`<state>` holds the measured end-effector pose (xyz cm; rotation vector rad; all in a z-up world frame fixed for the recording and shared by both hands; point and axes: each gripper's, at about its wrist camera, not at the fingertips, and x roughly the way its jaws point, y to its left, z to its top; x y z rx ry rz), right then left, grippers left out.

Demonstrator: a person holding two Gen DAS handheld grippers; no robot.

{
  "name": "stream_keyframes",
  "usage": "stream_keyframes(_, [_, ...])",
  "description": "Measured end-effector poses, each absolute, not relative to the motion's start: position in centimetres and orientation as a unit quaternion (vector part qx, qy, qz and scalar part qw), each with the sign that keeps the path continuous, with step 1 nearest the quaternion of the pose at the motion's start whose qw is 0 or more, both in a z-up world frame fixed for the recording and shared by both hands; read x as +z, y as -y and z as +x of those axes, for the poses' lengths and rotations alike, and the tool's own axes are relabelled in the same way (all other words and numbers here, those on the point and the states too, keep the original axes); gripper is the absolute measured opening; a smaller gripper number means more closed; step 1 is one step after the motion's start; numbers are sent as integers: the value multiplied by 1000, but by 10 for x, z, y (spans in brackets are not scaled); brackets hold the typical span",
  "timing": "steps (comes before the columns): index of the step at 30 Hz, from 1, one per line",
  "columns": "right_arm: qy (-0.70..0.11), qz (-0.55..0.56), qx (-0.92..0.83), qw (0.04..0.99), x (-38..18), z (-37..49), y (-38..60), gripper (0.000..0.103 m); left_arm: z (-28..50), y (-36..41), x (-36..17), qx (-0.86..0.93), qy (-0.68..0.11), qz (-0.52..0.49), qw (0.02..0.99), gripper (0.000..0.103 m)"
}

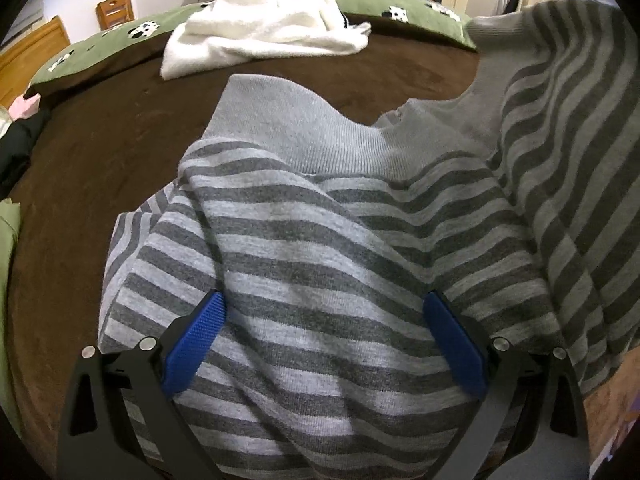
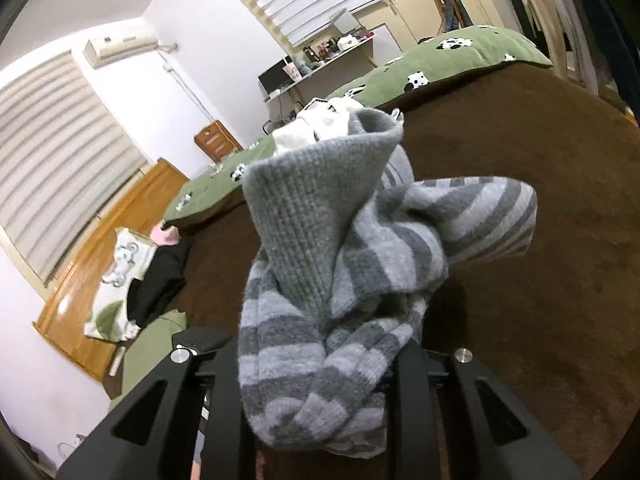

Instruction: Fold large clothes

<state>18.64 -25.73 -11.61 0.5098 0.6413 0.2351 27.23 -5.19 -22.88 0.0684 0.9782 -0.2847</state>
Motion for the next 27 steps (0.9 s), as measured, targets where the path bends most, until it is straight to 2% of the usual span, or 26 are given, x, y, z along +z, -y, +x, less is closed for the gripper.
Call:
stream_keyframes(5, [-308,228,119,916,-98,193,238,22,257,27,-216,-134,-450,-12,883,96])
stream_keyframes(13, [-332,129,149,922,-88,204,159,22,227,-37,-200,-105,-443,-47,889,96])
stream_keyframes(27, [-429,-60,192,881,-184,213,15,22,192,-154,-214,-13,-459,-104,882,96])
